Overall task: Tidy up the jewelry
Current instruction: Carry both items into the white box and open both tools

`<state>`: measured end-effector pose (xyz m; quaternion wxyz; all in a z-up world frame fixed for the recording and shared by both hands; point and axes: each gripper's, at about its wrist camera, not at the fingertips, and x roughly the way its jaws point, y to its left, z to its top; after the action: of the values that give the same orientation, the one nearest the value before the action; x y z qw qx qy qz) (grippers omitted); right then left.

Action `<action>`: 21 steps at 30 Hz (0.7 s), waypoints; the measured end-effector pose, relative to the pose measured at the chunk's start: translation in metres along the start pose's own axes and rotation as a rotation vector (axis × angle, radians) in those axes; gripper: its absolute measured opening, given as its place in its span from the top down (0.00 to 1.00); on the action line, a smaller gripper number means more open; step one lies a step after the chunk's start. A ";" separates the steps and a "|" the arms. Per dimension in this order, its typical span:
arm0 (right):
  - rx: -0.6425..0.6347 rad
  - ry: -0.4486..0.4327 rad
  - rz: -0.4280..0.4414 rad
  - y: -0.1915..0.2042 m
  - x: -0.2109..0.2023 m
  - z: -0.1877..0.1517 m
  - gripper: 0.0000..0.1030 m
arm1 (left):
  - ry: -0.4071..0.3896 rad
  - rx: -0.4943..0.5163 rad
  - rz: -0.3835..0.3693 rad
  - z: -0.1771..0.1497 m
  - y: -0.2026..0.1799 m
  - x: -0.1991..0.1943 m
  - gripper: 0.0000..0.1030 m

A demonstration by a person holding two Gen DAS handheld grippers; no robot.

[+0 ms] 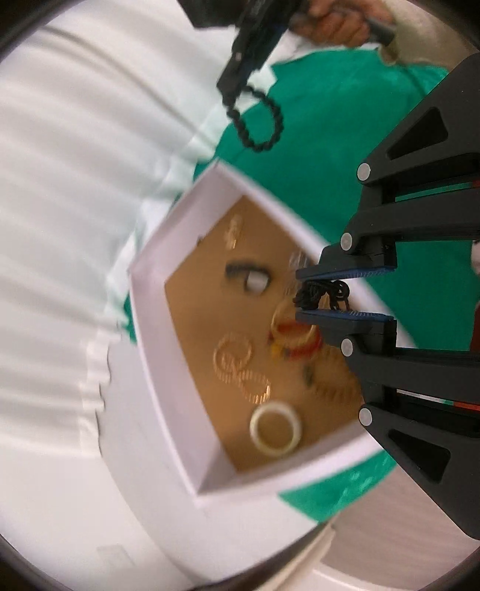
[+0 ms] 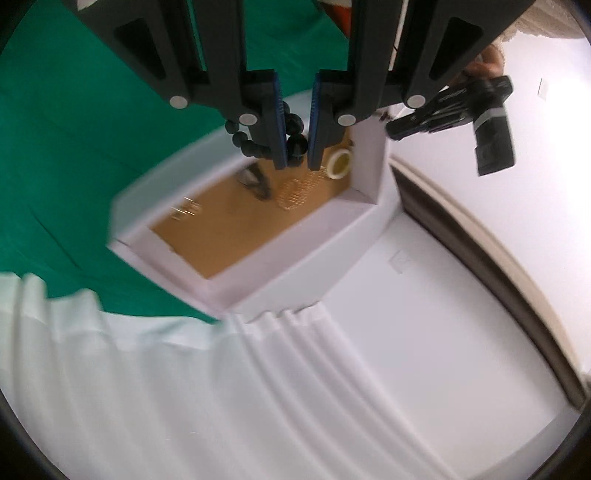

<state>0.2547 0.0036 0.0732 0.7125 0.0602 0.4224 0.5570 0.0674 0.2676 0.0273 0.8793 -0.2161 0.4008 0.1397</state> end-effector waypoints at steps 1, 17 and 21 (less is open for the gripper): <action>-0.009 0.008 0.009 0.005 0.010 0.005 0.89 | 0.006 -0.007 0.023 0.003 0.008 0.006 0.87; -0.208 0.284 -0.184 0.034 0.189 -0.010 0.86 | 0.199 -0.034 0.136 -0.019 0.046 0.094 0.84; -0.237 0.290 -0.216 0.044 0.196 -0.021 0.60 | 0.149 -0.013 0.185 -0.021 0.041 0.082 0.48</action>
<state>0.2124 0.1772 -0.0204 0.7019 -0.1502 0.4562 0.5260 0.0893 0.2990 -0.0586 0.8290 -0.1936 0.4823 0.2066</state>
